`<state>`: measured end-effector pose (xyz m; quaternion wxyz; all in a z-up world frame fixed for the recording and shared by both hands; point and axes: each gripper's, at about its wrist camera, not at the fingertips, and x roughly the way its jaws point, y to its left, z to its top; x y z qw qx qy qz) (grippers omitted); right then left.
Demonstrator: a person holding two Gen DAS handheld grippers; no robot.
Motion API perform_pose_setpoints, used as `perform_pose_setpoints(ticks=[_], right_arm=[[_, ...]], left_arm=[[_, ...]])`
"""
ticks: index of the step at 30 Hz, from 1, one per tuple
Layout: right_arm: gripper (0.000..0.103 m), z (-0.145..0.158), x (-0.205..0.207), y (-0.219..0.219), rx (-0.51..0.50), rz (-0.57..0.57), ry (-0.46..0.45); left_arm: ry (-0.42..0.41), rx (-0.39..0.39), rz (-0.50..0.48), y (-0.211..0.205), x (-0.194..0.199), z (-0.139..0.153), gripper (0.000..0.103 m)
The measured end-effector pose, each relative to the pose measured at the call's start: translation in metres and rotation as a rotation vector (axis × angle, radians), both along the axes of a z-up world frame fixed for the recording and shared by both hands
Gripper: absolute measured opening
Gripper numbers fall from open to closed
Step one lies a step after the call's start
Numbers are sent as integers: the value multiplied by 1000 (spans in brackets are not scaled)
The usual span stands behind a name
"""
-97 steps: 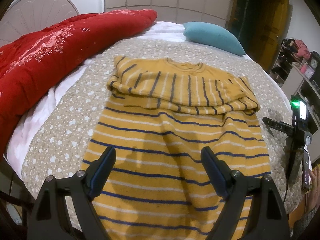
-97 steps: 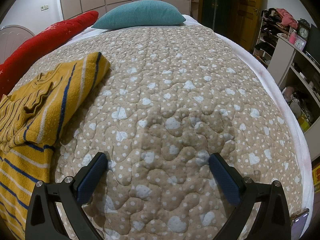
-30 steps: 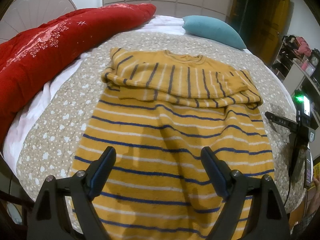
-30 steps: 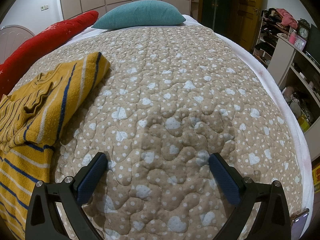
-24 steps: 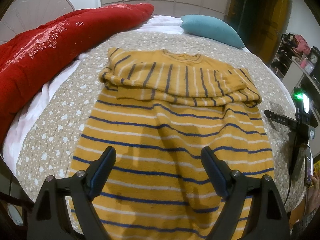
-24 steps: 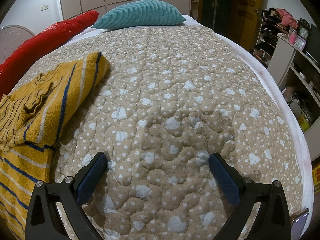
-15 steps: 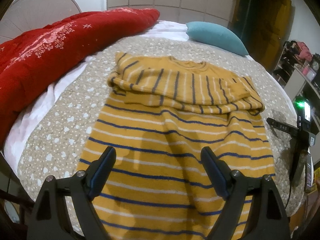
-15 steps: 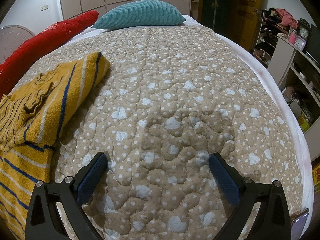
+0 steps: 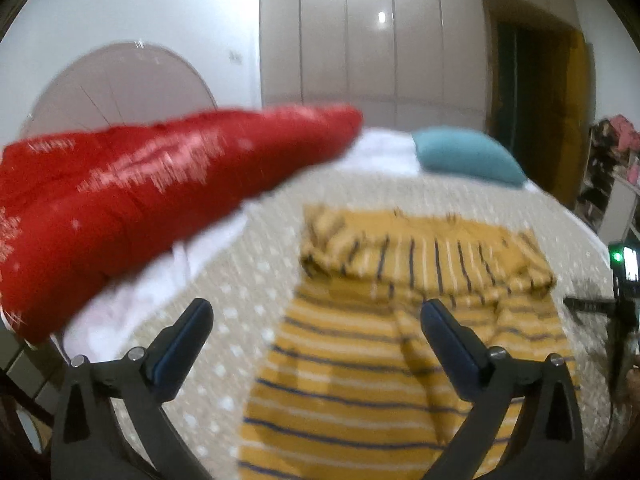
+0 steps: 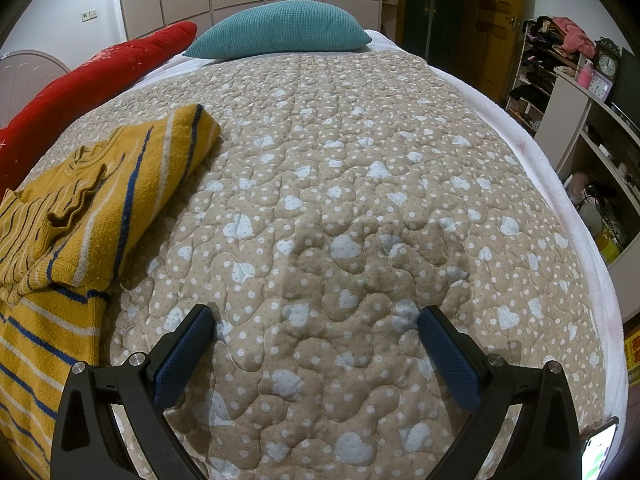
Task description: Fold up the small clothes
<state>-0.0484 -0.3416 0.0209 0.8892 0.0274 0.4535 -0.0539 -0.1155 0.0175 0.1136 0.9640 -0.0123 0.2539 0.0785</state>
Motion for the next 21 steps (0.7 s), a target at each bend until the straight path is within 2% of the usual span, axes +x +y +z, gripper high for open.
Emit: perform_pose_setpoints(ticks=[3, 6, 9, 15, 21], right_arm=[[103, 0, 0, 0, 0, 0, -1], [103, 0, 0, 0, 0, 0, -1], [103, 0, 0, 0, 0, 1, -1], [103, -1, 1, 1, 1, 0, -1], [103, 0, 0, 1, -1, 0, -2]], left_arm=[[-52, -10, -11, 3, -2, 10, 103], [-52, -8, -23, 2, 3, 15, 103], [-17, 23, -13, -1, 8, 13, 103], [116, 57, 29, -1, 21, -7, 103], [104, 36, 38, 0, 22, -14, 103]])
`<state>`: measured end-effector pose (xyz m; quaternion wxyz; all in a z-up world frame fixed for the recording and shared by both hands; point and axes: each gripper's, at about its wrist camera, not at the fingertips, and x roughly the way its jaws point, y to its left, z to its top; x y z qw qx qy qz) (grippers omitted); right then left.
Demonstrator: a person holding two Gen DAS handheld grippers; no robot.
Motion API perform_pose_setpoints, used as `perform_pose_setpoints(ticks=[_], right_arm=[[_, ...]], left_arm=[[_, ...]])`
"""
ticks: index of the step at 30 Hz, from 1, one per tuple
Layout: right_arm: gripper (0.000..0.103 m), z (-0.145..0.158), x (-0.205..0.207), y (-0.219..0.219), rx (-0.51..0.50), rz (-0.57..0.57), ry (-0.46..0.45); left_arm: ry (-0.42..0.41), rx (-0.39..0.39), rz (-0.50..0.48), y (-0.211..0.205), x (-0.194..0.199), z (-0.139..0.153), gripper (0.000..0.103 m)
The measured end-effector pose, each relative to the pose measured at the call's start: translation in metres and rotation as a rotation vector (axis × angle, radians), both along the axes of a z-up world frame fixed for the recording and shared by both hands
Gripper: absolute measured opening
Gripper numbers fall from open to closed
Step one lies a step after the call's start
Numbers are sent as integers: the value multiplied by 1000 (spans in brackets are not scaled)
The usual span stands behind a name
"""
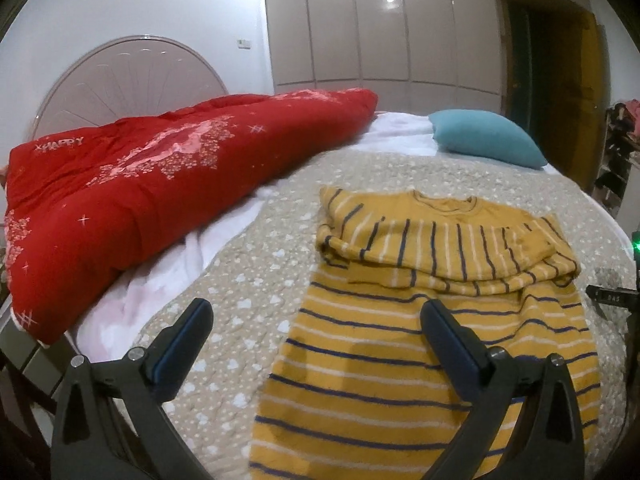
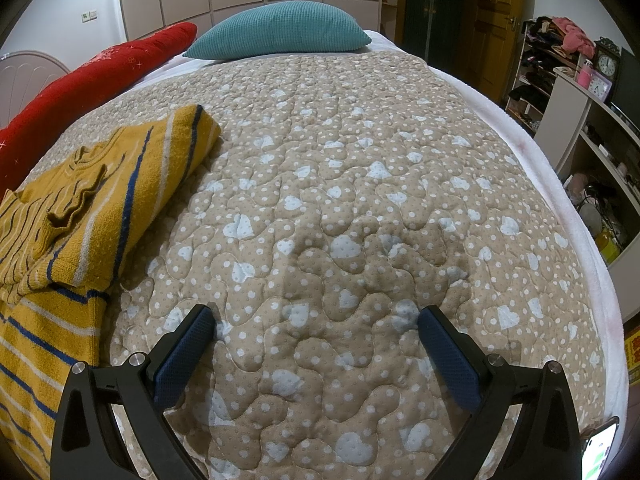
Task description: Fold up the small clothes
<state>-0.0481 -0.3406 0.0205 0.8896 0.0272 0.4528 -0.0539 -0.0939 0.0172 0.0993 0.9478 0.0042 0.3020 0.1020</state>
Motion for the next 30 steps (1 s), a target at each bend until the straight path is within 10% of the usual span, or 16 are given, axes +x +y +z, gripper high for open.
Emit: perform_pose_setpoints(ticks=[19, 23, 30], right_arm=[[98, 26, -8, 3, 53, -77, 37], [99, 55, -51, 29, 76, -18, -138], [97, 46, -84, 67, 264, 163, -47]], left_arm=[[308, -3, 30, 32, 30, -71, 103], [359, -78, 42, 46, 32, -91, 103], [350, -138, 24, 53, 22, -102, 103]])
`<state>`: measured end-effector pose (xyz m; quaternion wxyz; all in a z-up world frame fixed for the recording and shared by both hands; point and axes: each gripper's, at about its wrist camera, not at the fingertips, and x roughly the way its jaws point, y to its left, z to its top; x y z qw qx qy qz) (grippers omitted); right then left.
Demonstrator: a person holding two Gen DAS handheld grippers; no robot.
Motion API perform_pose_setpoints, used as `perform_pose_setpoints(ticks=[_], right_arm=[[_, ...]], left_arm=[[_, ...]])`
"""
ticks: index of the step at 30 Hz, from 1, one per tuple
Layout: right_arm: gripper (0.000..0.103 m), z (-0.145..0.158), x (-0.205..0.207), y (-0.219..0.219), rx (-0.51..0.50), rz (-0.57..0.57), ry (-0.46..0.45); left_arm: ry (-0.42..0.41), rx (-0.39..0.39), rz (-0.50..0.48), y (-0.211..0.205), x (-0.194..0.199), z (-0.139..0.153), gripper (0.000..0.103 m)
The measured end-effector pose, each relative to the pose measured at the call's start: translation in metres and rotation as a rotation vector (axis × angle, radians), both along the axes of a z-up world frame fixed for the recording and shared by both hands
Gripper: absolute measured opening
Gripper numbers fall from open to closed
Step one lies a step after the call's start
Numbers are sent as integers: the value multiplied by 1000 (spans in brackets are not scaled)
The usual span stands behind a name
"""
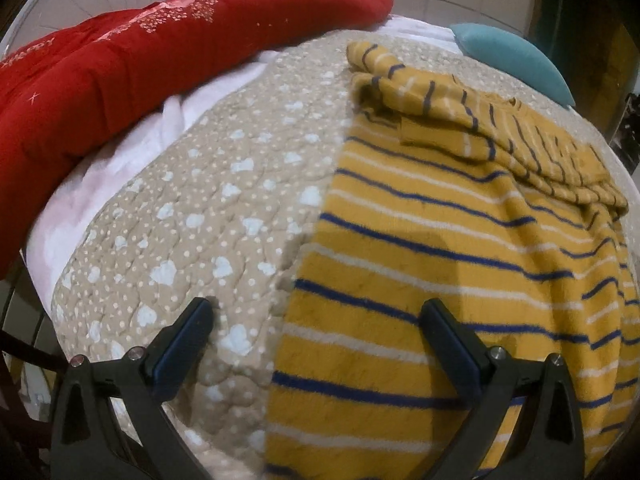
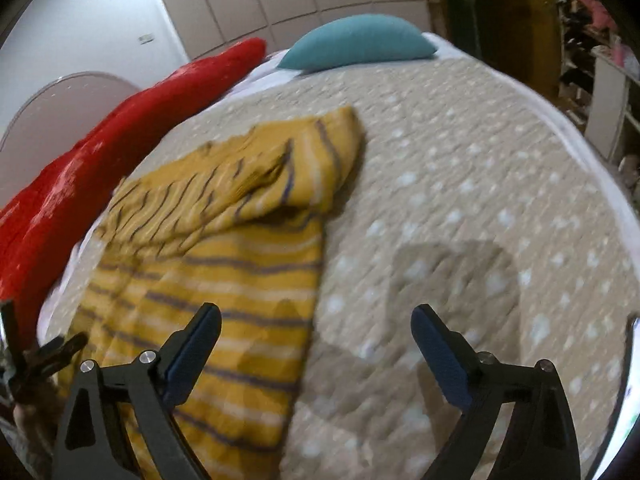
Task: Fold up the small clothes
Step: 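Grasp the sweater hem with both grippers, then lift the hem with both grippers, fold it toward the collar, and release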
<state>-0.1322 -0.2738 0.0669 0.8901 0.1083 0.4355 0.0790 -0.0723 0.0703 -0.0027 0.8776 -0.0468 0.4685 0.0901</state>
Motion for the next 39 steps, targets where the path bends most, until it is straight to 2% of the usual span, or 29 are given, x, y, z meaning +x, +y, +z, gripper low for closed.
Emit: perform_pose_setpoints(ticks=[4, 8, 12, 15, 18, 20, 21, 22, 23, 24, 25, 27, 31, 35, 39], right_arm=[[92, -13, -17, 7, 53, 22, 32], [86, -26, -35, 16, 70, 44, 68], [85, -28, -64, 21, 101, 64, 60], [85, -30, -79, 27, 133, 89, 59], [85, -34, -94, 39, 176, 123, 56], [82, -36, -102, 48, 190, 134, 53], [76, -36, -106, 56, 162, 130, 44], [63, -35, -109, 62, 119, 121, 34], [54, -35, -109, 67, 87, 113, 33], [33, -34, -108, 71, 67, 112, 35], [21, -34, -106, 68, 90, 116, 45], [12, -32, -104, 54, 192, 109, 71], [10, -18, -126, 33, 248, 101, 51], [9, -7, -153, 17, 297, 95, 28], [9, -8, -165, 12, 323, 97, 30]], left_arm=[[-8, -50, -46, 7, -10, 5, 103], [-89, -152, -28, 27, -26, 15, 103], [-100, -191, -24, 40, -32, 12, 103], [-112, -191, -29, 37, -35, 12, 103], [-102, -204, -79, 27, -40, 11, 103], [-94, -214, -132, 14, -44, 12, 92], [-89, -192, -143, 7, -46, 13, 68], [-74, -123, -138, 0, -47, 14, 47], [-73, -112, -141, -1, -48, 16, 20], [-66, -156, -147, 3, -47, 19, 8], [-59, -203, -144, 7, -48, 21, 8], [-65, -231, -131, 13, -53, 29, 8], [-96, -243, -124, 21, -79, 47, 8], [-109, -299, -125, 26, -108, 55, 8], [-103, -283, -140, 23, -110, 53, 8]])
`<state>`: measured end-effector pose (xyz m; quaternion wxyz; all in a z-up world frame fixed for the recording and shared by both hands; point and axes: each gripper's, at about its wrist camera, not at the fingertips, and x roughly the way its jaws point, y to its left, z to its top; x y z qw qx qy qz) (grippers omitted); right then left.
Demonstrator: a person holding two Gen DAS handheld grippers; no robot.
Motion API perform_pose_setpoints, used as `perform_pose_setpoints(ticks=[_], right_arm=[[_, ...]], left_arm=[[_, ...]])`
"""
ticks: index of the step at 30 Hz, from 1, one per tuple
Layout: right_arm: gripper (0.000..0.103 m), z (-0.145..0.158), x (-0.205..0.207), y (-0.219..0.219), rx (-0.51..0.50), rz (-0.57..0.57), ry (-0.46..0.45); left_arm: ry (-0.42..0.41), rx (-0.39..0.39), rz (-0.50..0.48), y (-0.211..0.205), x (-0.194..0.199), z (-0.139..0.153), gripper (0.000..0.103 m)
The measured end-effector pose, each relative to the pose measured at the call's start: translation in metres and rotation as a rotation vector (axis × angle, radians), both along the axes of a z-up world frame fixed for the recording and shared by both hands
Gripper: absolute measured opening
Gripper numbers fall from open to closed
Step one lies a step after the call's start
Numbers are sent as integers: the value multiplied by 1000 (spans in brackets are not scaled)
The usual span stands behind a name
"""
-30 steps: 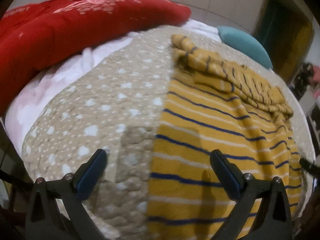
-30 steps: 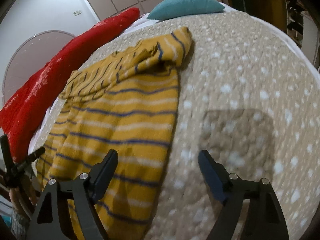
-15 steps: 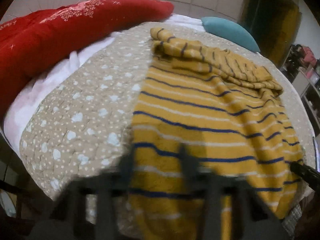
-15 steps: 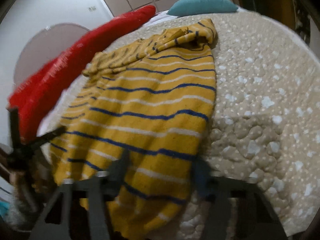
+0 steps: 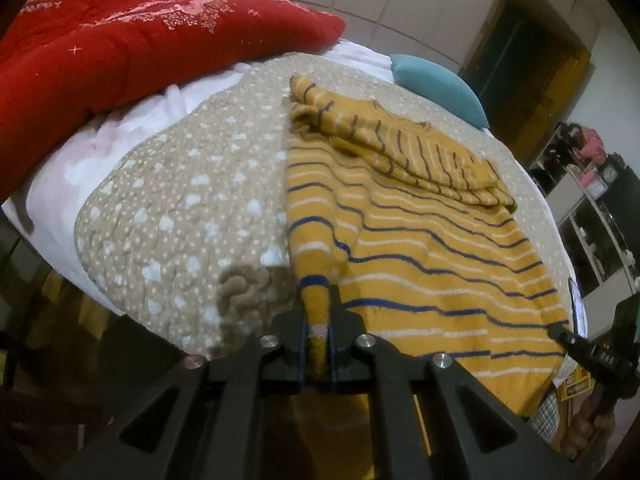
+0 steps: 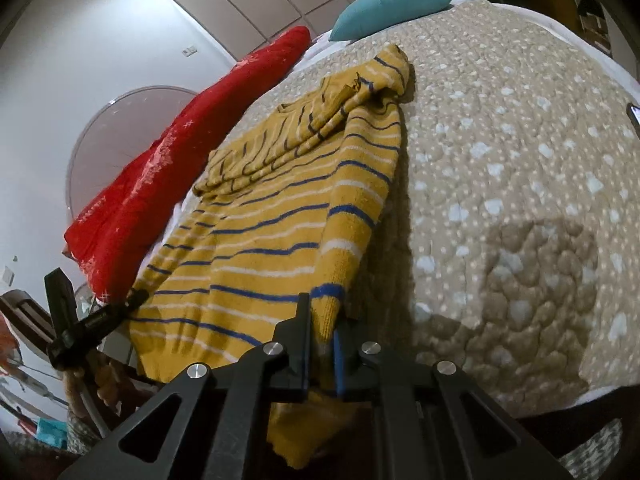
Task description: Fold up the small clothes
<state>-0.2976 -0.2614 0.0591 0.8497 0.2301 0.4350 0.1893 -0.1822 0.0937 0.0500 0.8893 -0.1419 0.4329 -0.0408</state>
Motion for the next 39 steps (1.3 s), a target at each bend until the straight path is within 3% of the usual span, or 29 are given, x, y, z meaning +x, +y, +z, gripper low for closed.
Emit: perform_pose_setpoints(ticks=[7, 11, 16, 19, 20, 22, 23, 24, 26, 29, 32, 34, 39], right_arm=[[9, 12, 32, -1, 82, 32, -1], [9, 37, 74, -1, 142, 55, -18], [10, 73, 189, 4, 152, 34, -52], [13, 67, 284, 7, 104, -28, -15], [14, 62, 302, 7, 88, -41, 5], [25, 46, 342, 2, 44, -108, 72], [29, 42, 349, -1, 48, -135, 81], [39, 42, 353, -6, 81, -147, 70], [48, 48, 354, -8, 69, -146, 35], [48, 67, 343, -4, -28, -124, -35], [48, 77, 320, 3, -68, -40, -76], [48, 80, 291, 9, -72, 49, -91], [48, 61, 246, 34, -13, 232, -52]], left_arm=[[-1, -82, 8, 8, 24, 12, 8], [-1, -128, 14, 13, 72, 36, 8], [-15, -114, 56, 11, 194, 68, 8], [20, -106, 105, 12, 283, 59, 11], [38, -135, 113, 15, 300, 53, 11], [62, -228, 146, 27, 320, 43, 11], [48, -262, 148, 31, 321, 44, 16], [25, -279, 131, 35, 322, 47, 22], [-13, -258, 126, 39, 319, 56, 55], [-58, -231, 108, 44, 303, 69, 58], [-71, -173, 5, 29, 281, 74, 58], [-81, -81, -90, 8, 259, 74, 59], [-43, 2, -312, -44, 229, 50, 59]])
